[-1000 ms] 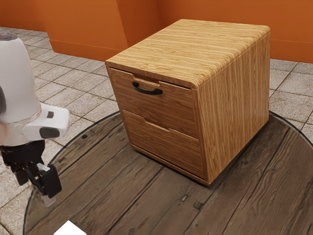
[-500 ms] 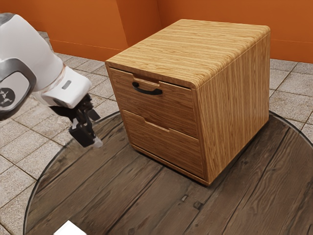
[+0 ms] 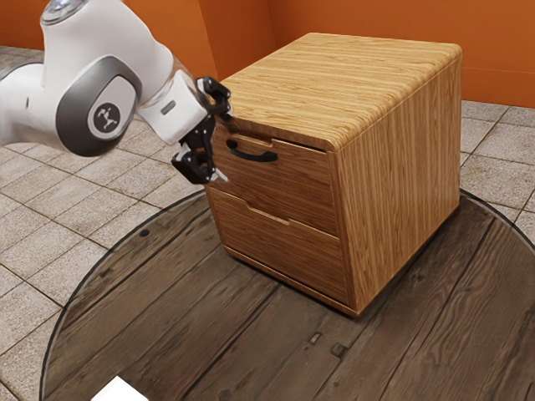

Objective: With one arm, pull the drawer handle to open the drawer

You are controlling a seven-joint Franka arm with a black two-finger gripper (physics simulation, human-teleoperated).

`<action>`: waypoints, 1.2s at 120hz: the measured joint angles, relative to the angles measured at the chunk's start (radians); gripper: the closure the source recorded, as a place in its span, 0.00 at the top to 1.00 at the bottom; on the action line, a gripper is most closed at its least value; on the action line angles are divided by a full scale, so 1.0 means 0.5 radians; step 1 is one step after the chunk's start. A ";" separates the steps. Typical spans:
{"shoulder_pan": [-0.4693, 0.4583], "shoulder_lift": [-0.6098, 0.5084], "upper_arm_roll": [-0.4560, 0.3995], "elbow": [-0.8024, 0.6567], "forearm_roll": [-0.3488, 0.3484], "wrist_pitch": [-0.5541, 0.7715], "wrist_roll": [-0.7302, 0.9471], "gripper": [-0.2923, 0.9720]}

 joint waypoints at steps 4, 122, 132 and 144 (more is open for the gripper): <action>0.002 0.000 0.005 -0.002 0.002 0.007 0.052 0.93; -0.146 -0.143 0.115 -0.259 -0.009 0.083 0.778 0.76; -0.148 -0.132 0.116 -0.260 -0.009 0.089 0.794 0.76; -0.148 -0.129 0.116 -0.261 -0.012 0.094 0.809 0.74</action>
